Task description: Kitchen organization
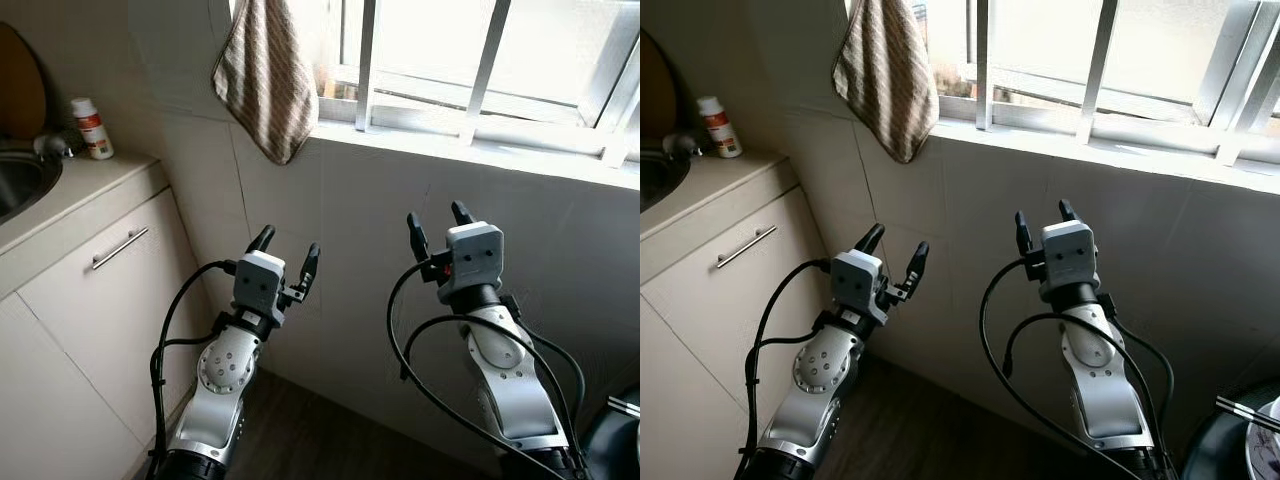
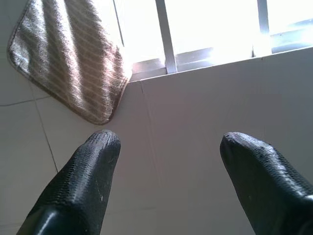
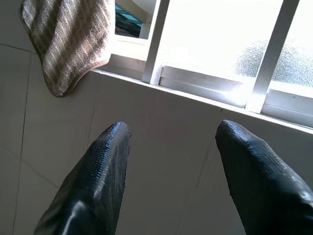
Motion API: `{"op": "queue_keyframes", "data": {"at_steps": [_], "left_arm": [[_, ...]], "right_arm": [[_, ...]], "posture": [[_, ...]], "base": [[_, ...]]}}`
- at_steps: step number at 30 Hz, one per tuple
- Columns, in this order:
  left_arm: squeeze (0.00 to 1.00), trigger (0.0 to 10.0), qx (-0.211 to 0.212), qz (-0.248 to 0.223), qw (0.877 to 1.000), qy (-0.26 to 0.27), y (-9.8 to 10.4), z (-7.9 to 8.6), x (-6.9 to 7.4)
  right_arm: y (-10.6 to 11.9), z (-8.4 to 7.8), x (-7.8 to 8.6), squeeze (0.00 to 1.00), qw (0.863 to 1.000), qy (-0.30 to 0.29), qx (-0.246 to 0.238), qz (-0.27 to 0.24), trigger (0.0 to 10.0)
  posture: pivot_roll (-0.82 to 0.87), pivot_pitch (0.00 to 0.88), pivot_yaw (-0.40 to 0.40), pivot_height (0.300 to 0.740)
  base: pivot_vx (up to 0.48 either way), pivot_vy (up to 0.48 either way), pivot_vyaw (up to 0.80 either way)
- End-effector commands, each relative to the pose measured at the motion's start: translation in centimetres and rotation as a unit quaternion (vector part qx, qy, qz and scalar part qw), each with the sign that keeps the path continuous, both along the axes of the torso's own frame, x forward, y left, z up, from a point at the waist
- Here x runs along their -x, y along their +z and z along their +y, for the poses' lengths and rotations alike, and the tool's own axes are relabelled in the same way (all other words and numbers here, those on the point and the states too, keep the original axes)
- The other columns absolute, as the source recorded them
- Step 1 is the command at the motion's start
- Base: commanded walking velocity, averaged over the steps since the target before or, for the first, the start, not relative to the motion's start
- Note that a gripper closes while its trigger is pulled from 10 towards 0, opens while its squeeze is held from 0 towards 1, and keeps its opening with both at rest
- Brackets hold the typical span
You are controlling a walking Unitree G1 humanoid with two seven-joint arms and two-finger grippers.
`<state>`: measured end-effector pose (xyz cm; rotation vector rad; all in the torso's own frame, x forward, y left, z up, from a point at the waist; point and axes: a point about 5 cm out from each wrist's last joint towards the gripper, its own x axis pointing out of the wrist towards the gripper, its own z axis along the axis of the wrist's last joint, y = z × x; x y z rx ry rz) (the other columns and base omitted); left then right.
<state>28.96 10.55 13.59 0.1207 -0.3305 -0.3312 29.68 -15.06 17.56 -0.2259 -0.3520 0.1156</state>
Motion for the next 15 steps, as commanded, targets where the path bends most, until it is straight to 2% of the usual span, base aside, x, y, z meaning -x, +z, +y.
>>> {"op": "queue_keyframes", "data": {"at_steps": [1, 2, 4, 6, 13, 15], "left_arm": [[0.00, 10.0, -0.003, 0.003, 1.000, 0.006, 0.06, 0.42, -0.17], [0.00, 10.0, -0.004, 0.003, 1.000, 0.006, 0.06, 0.42, -0.17], [0.00, 10.0, -0.001, -0.006, 1.000, 0.009, 0.23, 0.47, -0.13], [0.00, 10.0, 0.006, -0.011, 1.000, 0.012, 0.36, 0.59, -0.09], [0.00, 10.0, -0.016, -0.013, 1.000, 0.008, 0.20, 0.42, -0.04], [0.00, 10.0, -0.015, -0.010, 1.000, 0.008, 0.14, 0.43, -0.07]], "right_arm": [[0.25, 0.31, -0.12, 0.00, 1.000, 0.002, 0.005, -0.002, 10.0], [0.24, 0.28, -0.13, 0.00, 1.000, 0.001, 0.006, -0.001, 10.0], [0.21, 0.10, -0.21, 0.00, 1.000, -0.005, 0.008, 0.000, 10.0], [0.16, -0.08, -0.28, 0.00, 1.000, -0.012, 0.012, 0.003, 10.0], [0.23, -0.43, -0.49, 0.00, 0.999, -0.025, 0.019, 0.001, 10.0], [0.20, -0.42, -0.52, 0.00, 0.999, -0.027, 0.022, 0.001, 10.0]], "posture": [[0.03, 0.000, 0.003, 0.740], [0.03, 0.000, 0.003, 0.740], [0.03, 0.000, 0.002, 0.740], [0.03, 0.000, 0.002, 0.740], [0.03, 0.000, 0.002, 0.740], [0.03, 0.000, 0.001, 0.740]], "base": [[0.000, 0.472, 0.00], [0.000, 0.472, 0.00], [0.000, 0.471, -0.80], [0.000, 0.000, -0.80], [0.000, 0.000, 0.00], [0.000, -0.424, -0.80]]}}
